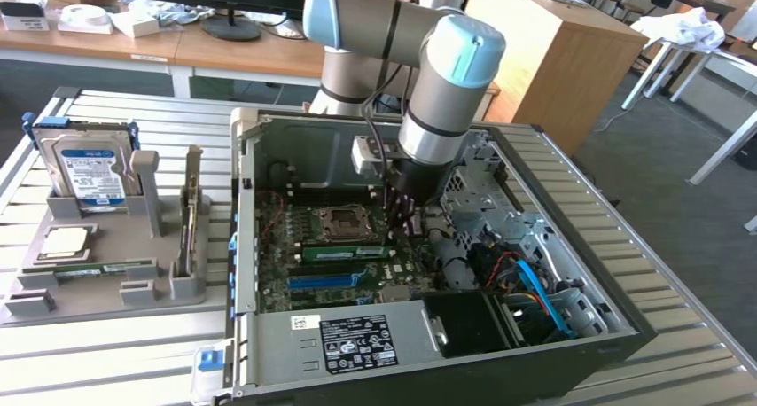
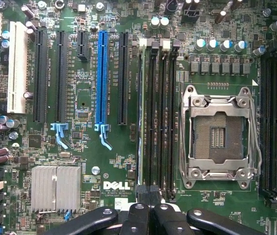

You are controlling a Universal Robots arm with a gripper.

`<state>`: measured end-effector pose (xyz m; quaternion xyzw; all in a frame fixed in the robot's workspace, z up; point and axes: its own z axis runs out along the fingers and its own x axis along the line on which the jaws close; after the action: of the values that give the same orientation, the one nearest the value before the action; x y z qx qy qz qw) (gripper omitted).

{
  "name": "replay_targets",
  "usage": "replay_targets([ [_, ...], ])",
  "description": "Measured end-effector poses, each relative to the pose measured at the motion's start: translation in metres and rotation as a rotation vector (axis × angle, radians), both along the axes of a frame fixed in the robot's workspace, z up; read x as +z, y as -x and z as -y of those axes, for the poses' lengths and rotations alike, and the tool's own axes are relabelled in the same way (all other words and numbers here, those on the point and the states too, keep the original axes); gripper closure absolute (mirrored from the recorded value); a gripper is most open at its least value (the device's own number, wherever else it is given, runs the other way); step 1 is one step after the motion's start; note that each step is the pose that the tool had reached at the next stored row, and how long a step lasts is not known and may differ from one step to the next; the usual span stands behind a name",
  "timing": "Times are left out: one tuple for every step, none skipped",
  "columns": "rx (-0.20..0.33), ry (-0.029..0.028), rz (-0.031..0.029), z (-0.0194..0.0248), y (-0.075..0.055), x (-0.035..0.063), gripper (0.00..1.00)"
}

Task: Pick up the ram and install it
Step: 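Press down the ram until it locks into place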

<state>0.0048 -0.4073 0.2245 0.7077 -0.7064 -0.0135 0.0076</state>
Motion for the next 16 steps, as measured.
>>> replay_targets([
  [0.000,0.0001,-0.0001,0.0000,0.0000,-0.0001,0.90],
  [0.000,0.0001,-0.0001,0.0000,0.0000,-0.0001,0.90],
  [0.000,0.0001,-0.0001,0.0000,0.0000,-0.0002,0.90],
  [0.000,-0.0001,0.0000,0.0000,0.0000,-0.0002,0.90],
  [0.000,-0.0002,0.0000,0.0000,0.0000,-0.0003,0.90],
  [0.000,-0.0002,0.0000,0.0000,0.0000,-0.0003,0.90],
  [0.000,-0.0004,0.0001,0.0000,0.0000,-0.0007,0.90],
  [0.000,-0.0002,0.0001,0.0000,0.0000,-0.0009,0.90],
  [0.000,-0.0001,0.0000,0.0000,0.0000,-0.0010,0.90],
  [0.000,-0.0001,-0.0001,0.0000,0.0000,-0.0010,0.90],
  [0.000,0.0000,0.0000,0.0000,0.0000,-0.0010,0.90],
  [0.000,-0.0001,-0.0001,0.0000,0.0000,-0.0010,0.90],
  [0.000,-0.0002,0.0000,0.0000,0.0000,-0.0010,0.90],
  [0.000,-0.0002,0.0000,0.0000,0.0000,-0.0011,0.90],
  [0.000,-0.0002,0.0000,0.0000,0.0000,-0.0016,0.90],
  [0.000,0.0003,-0.0001,0.0001,0.0000,-0.0021,0.90],
])
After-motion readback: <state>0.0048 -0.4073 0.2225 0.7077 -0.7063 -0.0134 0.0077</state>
